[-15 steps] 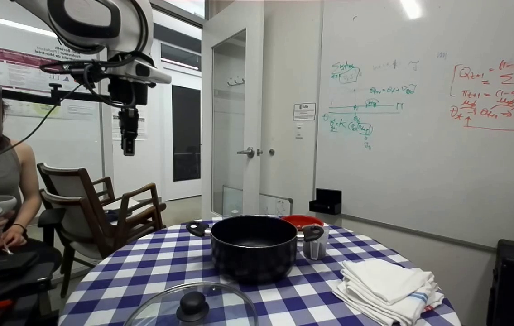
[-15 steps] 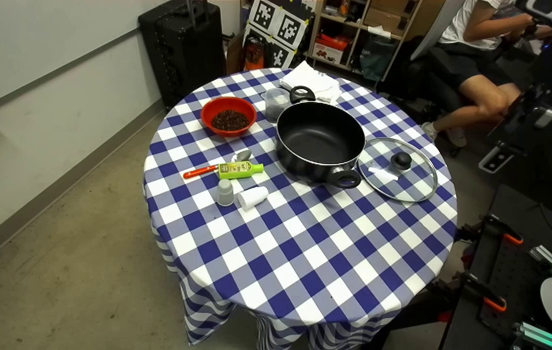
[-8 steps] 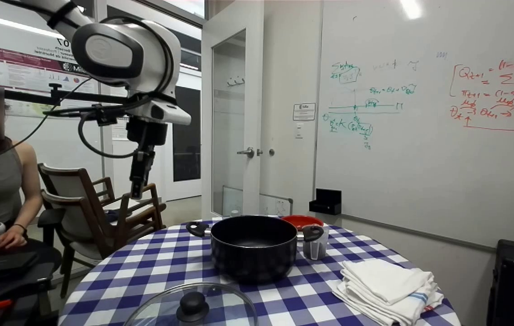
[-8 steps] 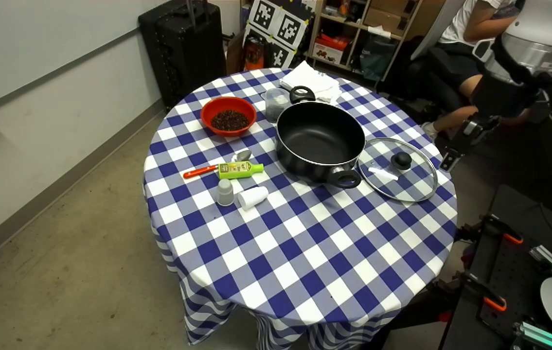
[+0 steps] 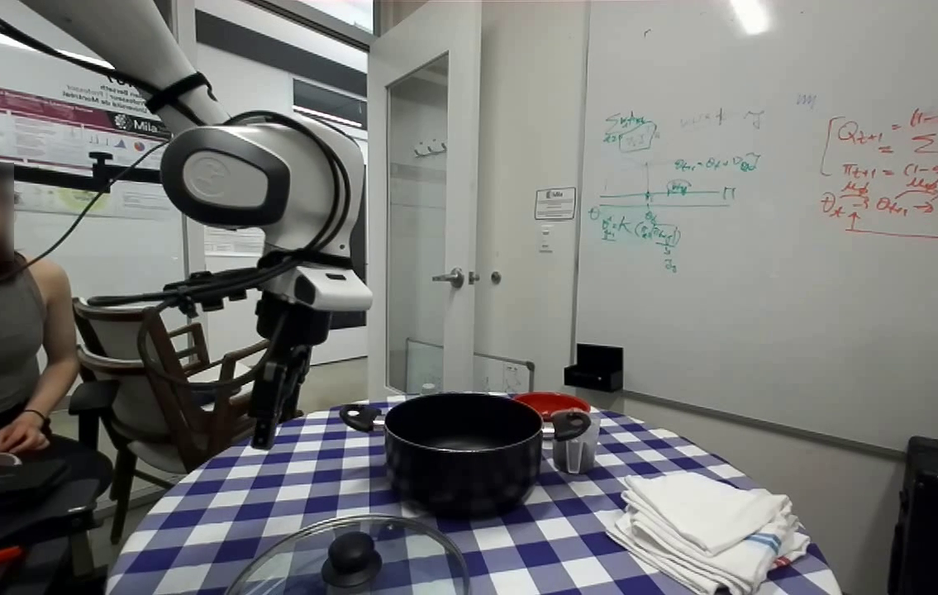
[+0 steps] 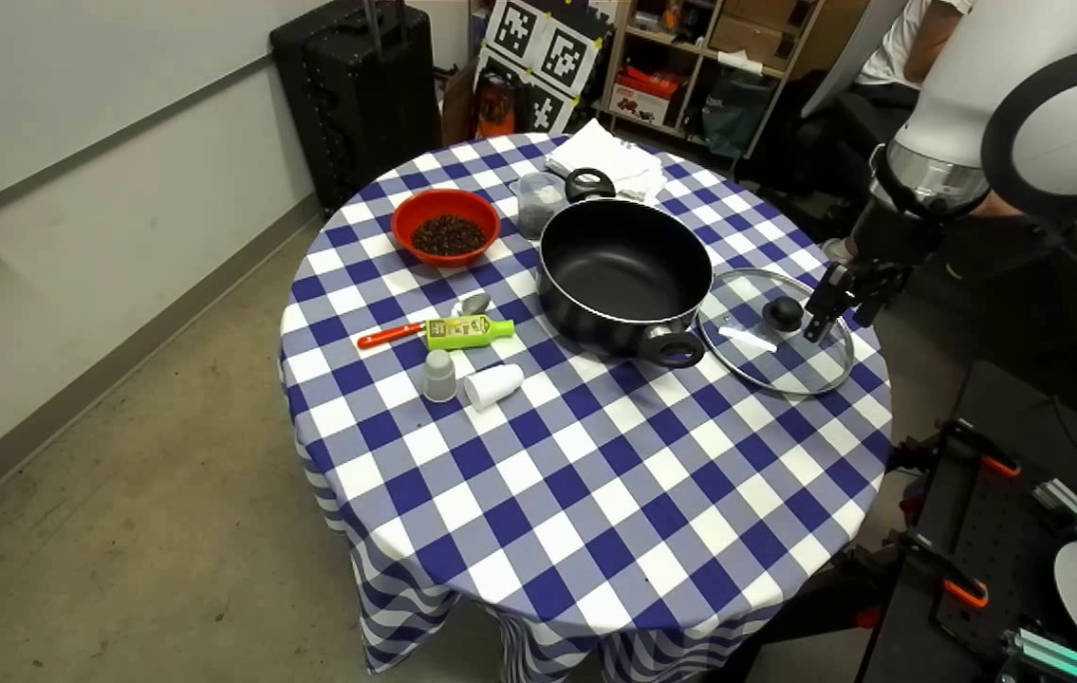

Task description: Put the lid on the pot

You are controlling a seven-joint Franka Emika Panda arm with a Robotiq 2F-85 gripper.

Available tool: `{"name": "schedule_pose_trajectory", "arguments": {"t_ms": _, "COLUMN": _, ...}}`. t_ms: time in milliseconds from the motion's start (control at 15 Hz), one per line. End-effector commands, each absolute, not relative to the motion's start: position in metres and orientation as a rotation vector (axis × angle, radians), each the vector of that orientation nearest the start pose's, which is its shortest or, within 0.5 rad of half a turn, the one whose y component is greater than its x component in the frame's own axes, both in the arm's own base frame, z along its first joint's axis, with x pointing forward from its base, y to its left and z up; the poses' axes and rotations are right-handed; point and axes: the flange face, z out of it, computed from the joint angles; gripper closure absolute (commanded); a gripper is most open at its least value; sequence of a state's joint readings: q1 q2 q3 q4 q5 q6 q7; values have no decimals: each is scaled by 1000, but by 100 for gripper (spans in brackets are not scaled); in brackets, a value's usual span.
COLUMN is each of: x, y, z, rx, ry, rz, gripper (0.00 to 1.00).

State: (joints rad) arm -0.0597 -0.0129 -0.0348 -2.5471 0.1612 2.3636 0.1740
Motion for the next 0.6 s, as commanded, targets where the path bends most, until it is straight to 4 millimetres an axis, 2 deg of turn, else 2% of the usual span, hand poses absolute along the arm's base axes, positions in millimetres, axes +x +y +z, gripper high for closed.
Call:
{"name": "schedule_pose_trajectory", "arguments": {"t_ms": 0, "x": 456, "y": -46, "z": 228, "rx": -2927, "ry": 603, "rz": 315, "gripper": 0}}
{"name": "schedule_pose_trajectory", "arguments": {"t_ms": 267, "x": 476, "y": -62, "z": 200, "rx": -2874, "ry": 604, "rz": 363, "gripper": 0}}
{"name": "schedule_pose_trajectory", "arguments": {"t_ms": 533, "x": 490, "y": -83, "z": 181, "rx": -2874, "ry": 650, "rz": 389, "gripper": 0}}
